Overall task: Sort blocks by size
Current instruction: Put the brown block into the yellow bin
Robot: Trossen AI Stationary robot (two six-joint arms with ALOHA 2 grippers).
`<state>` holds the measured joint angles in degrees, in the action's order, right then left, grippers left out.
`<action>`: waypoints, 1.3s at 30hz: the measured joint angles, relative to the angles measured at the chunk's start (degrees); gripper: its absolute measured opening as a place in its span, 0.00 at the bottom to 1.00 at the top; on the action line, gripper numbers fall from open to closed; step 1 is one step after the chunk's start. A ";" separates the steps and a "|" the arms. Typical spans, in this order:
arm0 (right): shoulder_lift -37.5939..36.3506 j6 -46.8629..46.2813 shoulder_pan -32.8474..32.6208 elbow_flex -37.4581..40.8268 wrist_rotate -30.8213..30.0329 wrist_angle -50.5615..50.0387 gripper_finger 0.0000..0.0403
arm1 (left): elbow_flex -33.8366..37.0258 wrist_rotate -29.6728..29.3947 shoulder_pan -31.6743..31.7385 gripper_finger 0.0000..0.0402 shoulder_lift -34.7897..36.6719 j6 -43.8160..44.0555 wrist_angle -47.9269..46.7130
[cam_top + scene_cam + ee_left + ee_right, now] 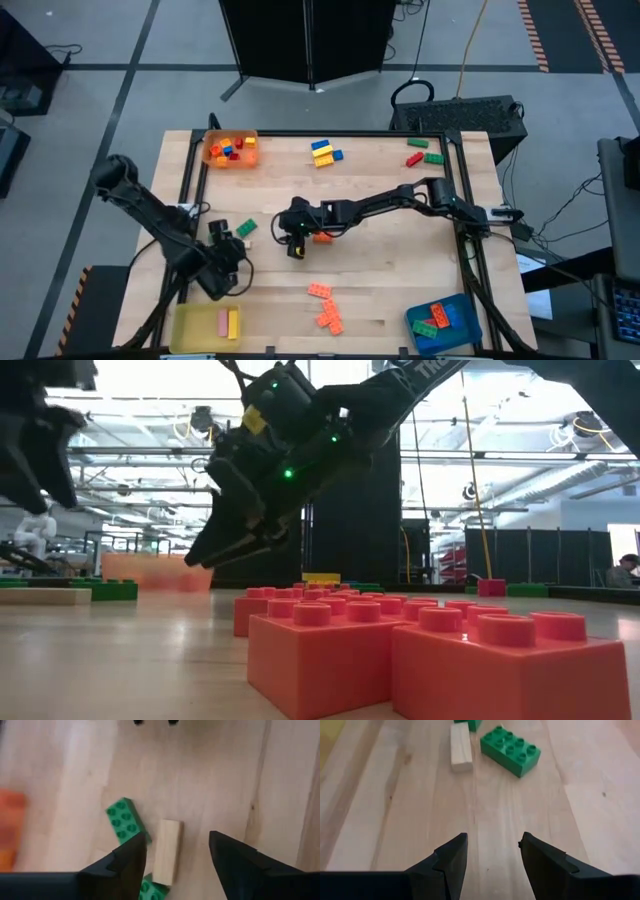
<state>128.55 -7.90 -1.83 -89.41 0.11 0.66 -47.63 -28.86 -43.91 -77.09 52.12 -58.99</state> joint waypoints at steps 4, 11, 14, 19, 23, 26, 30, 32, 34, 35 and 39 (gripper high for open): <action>-0.02 0.57 -0.01 0.00 0.05 -0.34 0.44 | 3.35 4.67 3.66 0.55 -0.18 -5.46 6.84; 0.00 1.10 -0.02 0.00 0.05 -0.91 0.44 | 8.83 7.78 8.60 0.55 -0.18 -9.05 10.75; 0.00 1.58 0.02 0.00 0.05 -1.48 0.44 | 11.65 10.08 10.55 0.55 -0.16 -10.57 13.75; 0.00 1.73 0.02 0.00 0.05 -1.48 0.44 | 16.06 13.41 12.87 0.55 0.10 -13.04 19.91; 0.00 1.71 0.02 0.00 0.05 -1.39 0.44 | 16.73 13.73 13.57 0.55 0.10 -13.73 20.63; 0.00 1.73 0.02 0.00 0.04 -1.40 0.44 | 16.78 14.19 14.03 0.53 0.09 -15.03 21.08; 0.00 1.71 0.11 0.00 0.03 -1.39 0.44 | 16.78 14.80 14.26 0.46 0.03 -15.12 21.22; 0.00 1.69 0.11 0.00 0.03 -1.40 0.44 | 16.80 15.22 14.26 0.41 0.01 -15.10 21.38; 0.00 1.71 0.11 0.00 0.03 -1.35 0.44 | 16.80 15.46 14.26 0.36 -0.03 -15.10 21.49; 0.00 1.71 0.11 0.00 0.03 -1.35 0.44 | 16.80 15.51 14.26 0.34 -0.03 -15.10 21.48; 0.00 1.71 0.11 0.00 0.03 -1.34 0.44 | 16.80 15.33 14.26 0.28 -0.01 -15.10 21.23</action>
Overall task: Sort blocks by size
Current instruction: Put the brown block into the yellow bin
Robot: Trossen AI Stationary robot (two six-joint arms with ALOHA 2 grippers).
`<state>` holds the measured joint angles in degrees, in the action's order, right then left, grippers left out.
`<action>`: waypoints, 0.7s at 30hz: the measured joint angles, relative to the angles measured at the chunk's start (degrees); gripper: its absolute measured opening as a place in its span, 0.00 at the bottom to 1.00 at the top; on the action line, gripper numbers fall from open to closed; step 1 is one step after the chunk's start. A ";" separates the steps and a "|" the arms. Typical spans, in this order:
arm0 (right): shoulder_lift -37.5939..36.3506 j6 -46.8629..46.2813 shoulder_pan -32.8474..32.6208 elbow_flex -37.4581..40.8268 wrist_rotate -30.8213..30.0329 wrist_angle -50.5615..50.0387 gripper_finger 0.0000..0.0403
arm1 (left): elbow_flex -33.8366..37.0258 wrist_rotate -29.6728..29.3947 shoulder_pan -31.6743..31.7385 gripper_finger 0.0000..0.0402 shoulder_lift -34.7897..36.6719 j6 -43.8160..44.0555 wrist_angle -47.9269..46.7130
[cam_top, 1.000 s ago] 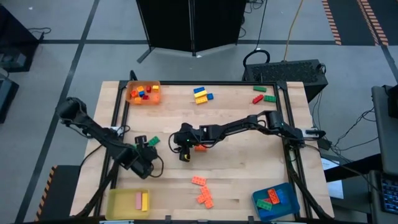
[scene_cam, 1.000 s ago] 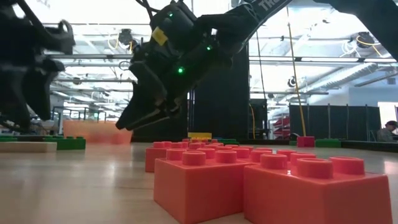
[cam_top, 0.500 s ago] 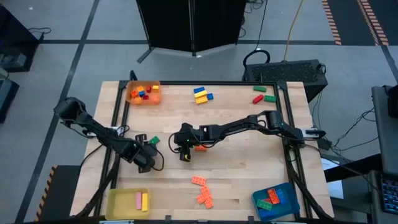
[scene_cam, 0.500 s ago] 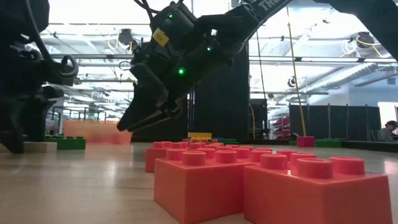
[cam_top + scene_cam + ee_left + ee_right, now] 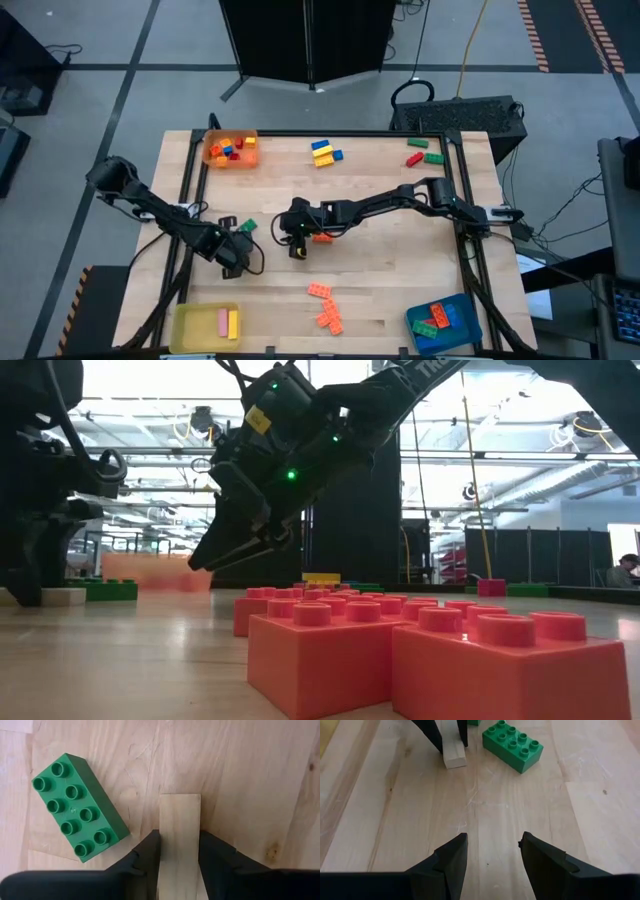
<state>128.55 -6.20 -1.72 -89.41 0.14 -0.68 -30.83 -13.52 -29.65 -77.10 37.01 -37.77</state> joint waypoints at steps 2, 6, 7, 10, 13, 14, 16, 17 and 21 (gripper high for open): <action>0.00 0.00 0.00 0.00 0.00 -0.01 0.44 | 0.00 -0.01 0.00 0.27 0.03 0.01 -0.06; 0.00 -0.04 0.00 0.00 0.00 0.45 0.44 | 0.15 0.00 0.02 0.28 1.08 0.02 -0.10; 0.00 -0.02 0.00 0.00 0.00 0.48 0.44 | 0.20 0.00 0.02 0.28 1.57 0.04 -0.10; 0.00 0.00 0.00 0.00 0.00 0.45 0.44 | -0.02 -0.71 0.13 0.28 3.34 0.04 -2.04; 0.00 0.30 0.00 0.00 0.00 0.54 0.44 | -2.26 -1.02 0.14 0.28 5.17 0.16 -5.37; 0.00 0.70 0.02 0.00 -0.02 0.54 0.44 | -3.26 -0.94 0.11 0.28 5.72 0.46 -7.09; 0.00 1.23 0.00 0.00 -0.02 0.54 0.44 | -5.10 -0.71 0.11 0.28 6.34 1.56 -11.53; 0.00 1.28 0.02 0.00 -0.02 0.56 0.44 | -6.22 -0.32 0.13 0.28 6.54 1.66 -12.92; 0.00 1.53 0.00 0.00 -0.02 0.64 0.44 | -10.50 2.73 0.04 0.28 7.23 1.70 -16.83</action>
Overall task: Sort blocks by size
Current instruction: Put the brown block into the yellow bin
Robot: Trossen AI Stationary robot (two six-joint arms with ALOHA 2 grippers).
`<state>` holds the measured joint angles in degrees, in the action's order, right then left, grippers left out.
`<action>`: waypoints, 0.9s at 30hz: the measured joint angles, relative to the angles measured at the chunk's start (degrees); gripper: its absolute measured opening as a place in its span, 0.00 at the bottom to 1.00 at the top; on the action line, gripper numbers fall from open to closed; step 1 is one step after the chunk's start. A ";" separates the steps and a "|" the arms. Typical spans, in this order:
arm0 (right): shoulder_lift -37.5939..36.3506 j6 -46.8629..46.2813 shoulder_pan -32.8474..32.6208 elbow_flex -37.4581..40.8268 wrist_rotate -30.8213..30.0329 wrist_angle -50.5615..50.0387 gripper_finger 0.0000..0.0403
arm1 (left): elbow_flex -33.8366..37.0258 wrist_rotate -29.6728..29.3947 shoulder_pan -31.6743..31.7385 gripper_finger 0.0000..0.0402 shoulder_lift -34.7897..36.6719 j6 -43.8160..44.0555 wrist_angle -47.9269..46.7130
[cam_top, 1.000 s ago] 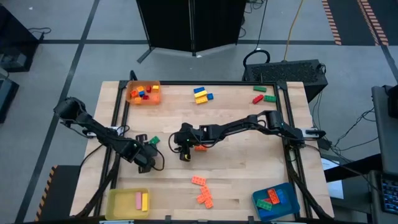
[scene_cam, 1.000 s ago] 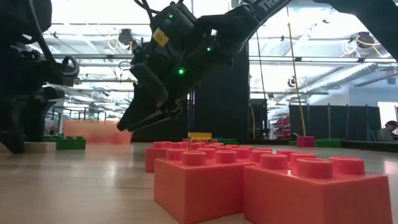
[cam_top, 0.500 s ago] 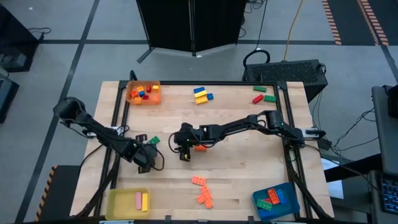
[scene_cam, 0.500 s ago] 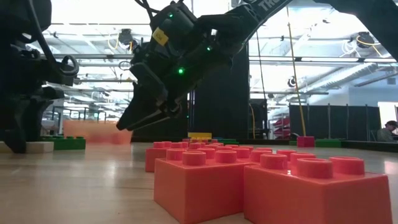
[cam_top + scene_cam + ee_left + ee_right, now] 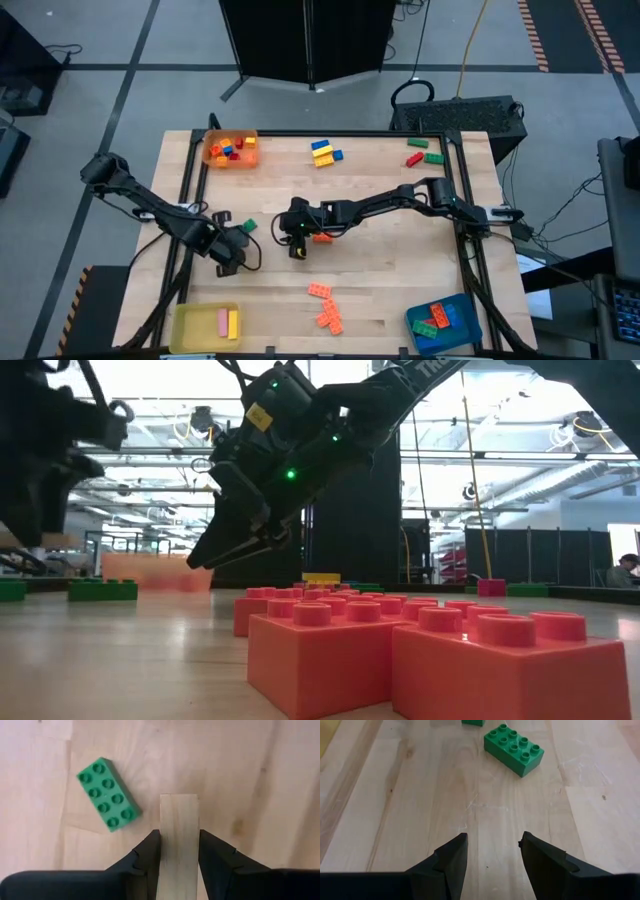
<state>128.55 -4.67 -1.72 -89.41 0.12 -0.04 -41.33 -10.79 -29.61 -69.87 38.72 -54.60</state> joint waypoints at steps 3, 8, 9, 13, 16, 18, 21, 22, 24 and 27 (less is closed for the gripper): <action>0.00 0.02 0.00 0.00 0.00 -0.04 0.44 | -3.05 2.73 -0.19 0.28 0.12 0.01 -1.04; 0.00 0.60 0.00 0.00 0.00 -0.26 0.44 | -6.56 10.84 -2.73 0.28 0.12 0.43 -1.48; 0.00 0.66 0.00 0.00 0.00 -0.30 0.44 | -7.02 12.17 -3.50 0.28 0.12 1.24 -1.50; 0.00 0.68 0.02 0.00 0.00 -0.78 0.44 | -8.98 18.27 -6.79 0.28 0.12 4.37 -1.49; 0.00 0.66 0.01 0.00 0.00 -0.76 0.44 | -10.14 20.74 -9.46 0.28 0.12 7.41 -1.48; 0.00 0.67 0.01 0.00 0.00 -0.78 0.44 | -10.70 21.19 -11.21 0.28 0.14 9.15 -1.30; 0.00 0.68 0.00 0.00 0.00 -0.76 0.44 | -10.81 21.27 -13.59 0.28 0.14 12.04 0.03; 0.00 0.66 0.01 0.00 0.00 -0.76 0.44 | -10.82 21.27 -14.36 0.28 0.14 12.94 0.97; 0.00 0.66 0.02 0.00 0.00 -0.77 0.44 | -10.83 21.27 -15.79 0.28 0.14 13.95 3.36; 0.00 0.66 0.00 0.00 0.00 -0.76 0.44 | -10.85 21.25 -17.46 0.28 0.14 14.97 7.93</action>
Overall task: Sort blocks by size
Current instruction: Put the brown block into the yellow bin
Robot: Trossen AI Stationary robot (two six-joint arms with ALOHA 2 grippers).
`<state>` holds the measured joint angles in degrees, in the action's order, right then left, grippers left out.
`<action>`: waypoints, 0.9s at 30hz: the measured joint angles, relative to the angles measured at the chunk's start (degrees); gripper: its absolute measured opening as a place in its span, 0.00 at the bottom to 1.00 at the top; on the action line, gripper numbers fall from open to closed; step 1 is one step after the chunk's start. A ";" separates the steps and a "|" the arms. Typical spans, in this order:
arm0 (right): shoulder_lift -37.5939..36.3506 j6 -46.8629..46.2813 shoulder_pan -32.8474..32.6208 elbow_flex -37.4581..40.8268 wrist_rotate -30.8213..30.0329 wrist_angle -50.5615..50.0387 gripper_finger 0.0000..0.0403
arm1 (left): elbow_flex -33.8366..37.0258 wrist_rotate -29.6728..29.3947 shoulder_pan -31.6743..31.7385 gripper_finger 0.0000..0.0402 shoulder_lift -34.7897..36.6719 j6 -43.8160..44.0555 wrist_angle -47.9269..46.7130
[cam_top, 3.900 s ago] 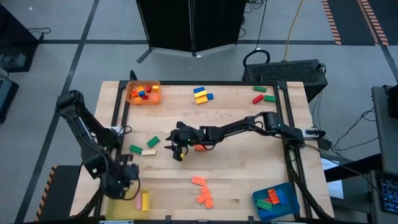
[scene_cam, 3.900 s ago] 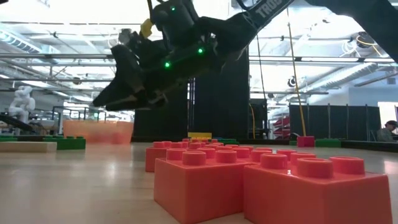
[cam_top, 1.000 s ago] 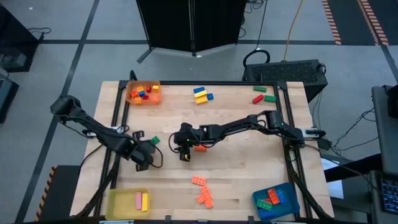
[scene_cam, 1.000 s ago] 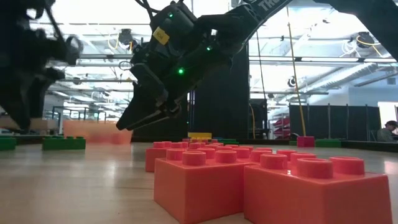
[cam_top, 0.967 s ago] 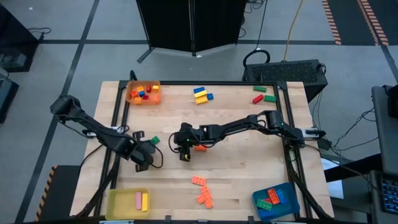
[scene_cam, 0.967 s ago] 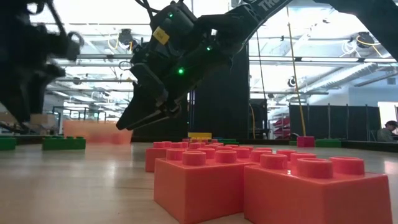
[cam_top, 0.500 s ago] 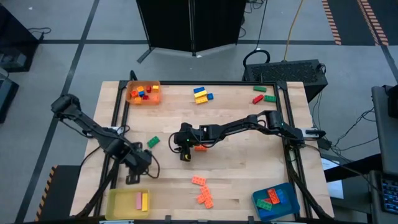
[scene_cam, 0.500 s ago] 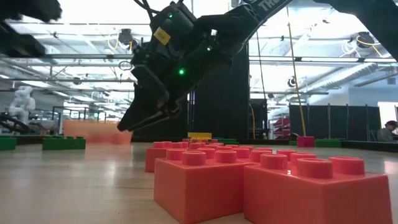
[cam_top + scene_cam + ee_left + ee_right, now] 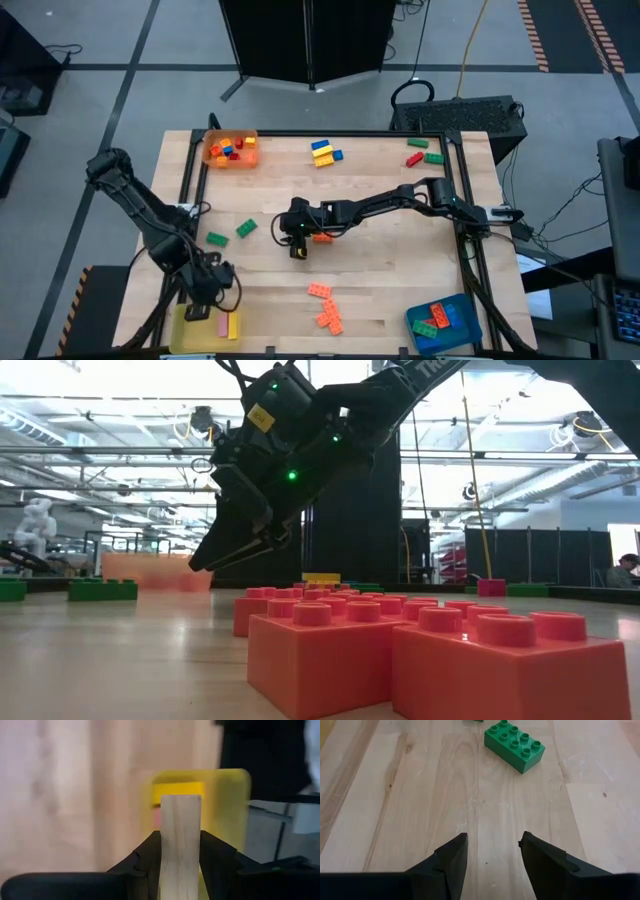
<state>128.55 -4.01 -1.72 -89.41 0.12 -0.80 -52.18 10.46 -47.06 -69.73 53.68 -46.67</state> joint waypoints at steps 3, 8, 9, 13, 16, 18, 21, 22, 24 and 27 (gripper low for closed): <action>0.00 0.00 0.02 0.00 0.00 -0.28 0.44 | 0.00 -0.22 -1.33 0.28 0.00 0.02 3.88; 0.00 -0.14 0.00 0.00 0.00 -0.39 0.44 | 0.00 -4.67 -3.21 0.28 -0.02 -0.08 6.05; 0.00 -0.46 0.01 0.00 0.00 -0.40 0.44 | 0.00 -5.57 -3.55 0.28 -0.15 0.10 6.08; 0.00 -1.38 0.02 0.00 0.00 -0.41 0.44 | 0.00 -5.95 -5.53 0.28 -1.89 1.42 9.99; 0.00 -1.33 0.00 0.00 0.00 -0.41 0.44 | 0.00 -4.70 -6.90 0.28 -3.80 1.51 13.92; 0.00 -1.33 0.07 0.00 -0.01 -0.41 0.44 | 0.00 -4.25 -7.62 0.28 -5.04 1.56 15.01; 0.00 -1.71 0.16 0.00 -0.05 -0.39 0.44 | 0.00 -4.22 -8.18 0.28 -6.64 1.54 14.82; 0.00 -1.91 0.17 0.00 -0.07 -0.39 0.44 | 0.02 -4.24 -8.20 0.28 -7.12 1.53 14.17; 0.00 -2.61 0.17 0.00 -0.11 -0.37 0.44 | 0.02 -4.26 -8.12 0.28 -7.95 1.56 13.18; 0.00 -2.82 0.15 0.00 -0.11 -0.38 0.44 | 0.07 -4.24 -7.55 0.28 -8.90 1.56 12.31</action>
<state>128.55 -6.83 -1.56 -89.41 0.01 -1.18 -52.12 6.22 -54.62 -78.63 55.24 -34.35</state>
